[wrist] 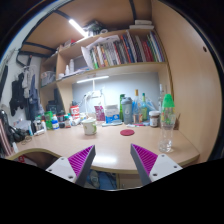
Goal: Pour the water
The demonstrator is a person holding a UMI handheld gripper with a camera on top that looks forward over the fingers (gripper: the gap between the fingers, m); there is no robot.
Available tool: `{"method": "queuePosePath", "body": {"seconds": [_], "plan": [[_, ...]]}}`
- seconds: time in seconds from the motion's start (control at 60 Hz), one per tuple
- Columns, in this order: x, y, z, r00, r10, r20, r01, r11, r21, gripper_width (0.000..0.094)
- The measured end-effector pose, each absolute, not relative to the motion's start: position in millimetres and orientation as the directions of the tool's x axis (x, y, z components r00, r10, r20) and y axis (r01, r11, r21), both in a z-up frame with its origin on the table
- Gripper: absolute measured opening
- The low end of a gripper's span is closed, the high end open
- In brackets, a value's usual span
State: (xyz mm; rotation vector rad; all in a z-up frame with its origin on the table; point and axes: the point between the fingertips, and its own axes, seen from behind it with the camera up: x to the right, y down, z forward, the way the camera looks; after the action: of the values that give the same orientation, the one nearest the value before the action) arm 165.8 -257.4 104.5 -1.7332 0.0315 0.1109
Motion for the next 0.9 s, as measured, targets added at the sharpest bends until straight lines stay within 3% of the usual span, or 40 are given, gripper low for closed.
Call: {"method": "queuePosePath", "body": {"seconds": [0.35,0.5,0.8,0.867,0.9], "plan": [[269,-239,103,0.994,-0.110,0.018,0.007,-0.097,-0.995,0.0780],[343,-207,96,0.975,-0.222,-0.001,-0.019,-0.077,-0.997,0.0781],[404,-129,94,0.948,-0.317,0.024,0.001,-0.072,-0.997,0.0766],[413,-119,90,0.941,-0.336,0.041,0.011,-0.091,-0.996,0.0482],[416,-117,91,0.937,-0.346,0.039,0.008,-0.090,-0.996,0.0482]]}}
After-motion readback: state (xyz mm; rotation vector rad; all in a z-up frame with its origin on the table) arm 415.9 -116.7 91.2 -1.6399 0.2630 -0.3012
